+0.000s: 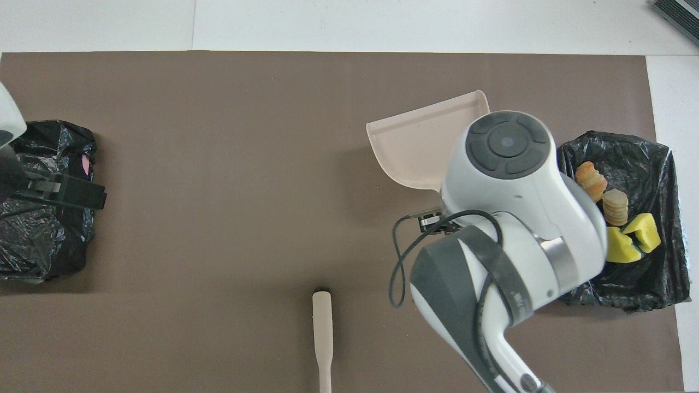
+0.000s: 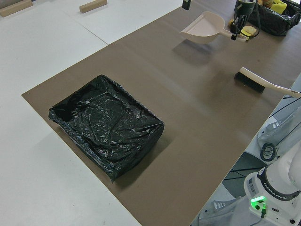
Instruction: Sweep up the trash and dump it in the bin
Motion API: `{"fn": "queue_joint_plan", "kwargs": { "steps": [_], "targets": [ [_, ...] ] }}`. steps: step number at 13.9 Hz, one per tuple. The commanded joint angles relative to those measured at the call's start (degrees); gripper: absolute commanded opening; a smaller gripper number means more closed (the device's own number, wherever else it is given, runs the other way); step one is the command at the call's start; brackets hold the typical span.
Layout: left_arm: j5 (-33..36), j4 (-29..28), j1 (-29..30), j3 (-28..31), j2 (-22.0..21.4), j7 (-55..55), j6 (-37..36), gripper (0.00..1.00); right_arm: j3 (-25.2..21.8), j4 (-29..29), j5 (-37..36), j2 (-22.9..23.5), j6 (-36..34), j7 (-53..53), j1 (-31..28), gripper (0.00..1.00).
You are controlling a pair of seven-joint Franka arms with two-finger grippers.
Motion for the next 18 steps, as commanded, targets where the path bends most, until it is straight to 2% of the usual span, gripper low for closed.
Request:
{"fn": "queue_joint_plan", "kwargs": {
  "steps": [1,8,9,11,15,18],
  "targets": [
    [-0.7,1.2,0.6,-0.5,0.3,1.0,0.0,1.00,-0.4,2.2,2.2,3.3,2.3,1.1,1.5,0.00],
    [-0.8,0.8,-0.1,-0.6,0.1,0.5,-0.1,1.00,-0.4,2.7,6.1,7.1,7.5,1.6,4.0,0.00],
    [-0.8,0.8,-0.1,-0.6,0.1,0.6,0.4,1.00,-0.4,3.5,6.4,7.3,6.9,1.6,3.8,0.12],
    [-0.5,1.0,-0.1,-0.6,0.4,0.9,0.8,1.00,-0.4,4.4,5.6,7.1,5.5,1.0,3.7,1.00],
    [-0.5,1.2,-0.2,-1.0,1.2,0.8,1.6,1.00,-0.5,3.9,6.9,2.8,2.5,1.0,3.3,1.00],
    [-0.4,1.1,-2.0,-1.2,2.4,0.7,4.4,1.00,-0.4,2.7,8.2,-2.7,-4.6,0.9,2.3,1.00]
  ]
}}
